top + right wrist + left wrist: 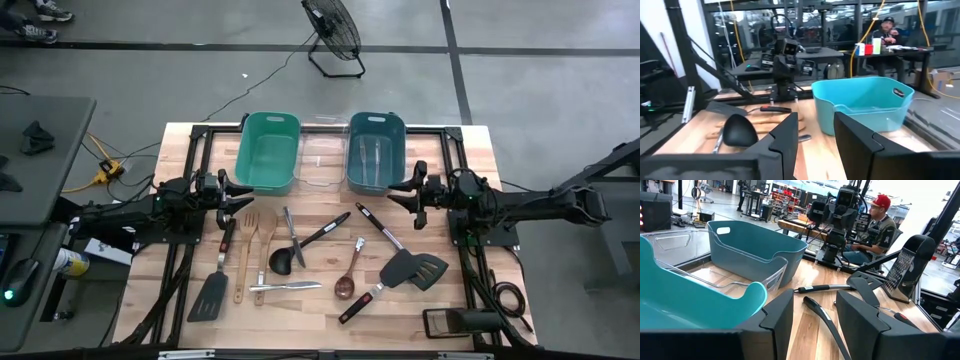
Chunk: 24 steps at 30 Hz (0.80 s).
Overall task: Pick & Place Kitchen Items
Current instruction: Put the silver table knife into the blue bin
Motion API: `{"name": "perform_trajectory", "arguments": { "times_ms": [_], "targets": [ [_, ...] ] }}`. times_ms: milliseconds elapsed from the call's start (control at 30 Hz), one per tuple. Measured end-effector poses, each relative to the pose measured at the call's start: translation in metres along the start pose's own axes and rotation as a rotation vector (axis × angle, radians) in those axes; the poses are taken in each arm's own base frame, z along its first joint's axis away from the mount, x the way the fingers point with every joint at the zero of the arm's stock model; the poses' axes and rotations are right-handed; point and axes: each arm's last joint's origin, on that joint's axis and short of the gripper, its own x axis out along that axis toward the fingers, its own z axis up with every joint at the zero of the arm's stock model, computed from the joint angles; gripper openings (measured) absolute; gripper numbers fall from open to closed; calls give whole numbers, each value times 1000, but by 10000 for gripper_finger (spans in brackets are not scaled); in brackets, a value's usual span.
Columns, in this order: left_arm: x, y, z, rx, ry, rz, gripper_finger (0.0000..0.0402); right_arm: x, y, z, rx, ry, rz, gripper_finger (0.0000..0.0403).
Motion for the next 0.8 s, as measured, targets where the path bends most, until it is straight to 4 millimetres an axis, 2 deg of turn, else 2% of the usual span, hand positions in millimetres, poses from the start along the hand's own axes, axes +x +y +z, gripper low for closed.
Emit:
{"name": "perform_trajectory", "arguments": {
  "times_ms": [800],
  "targets": [
    [0, 0, 0, 0, -4, 4, 149, 0, 0, -2, 0, 23, 4, 117]
  ]
}}
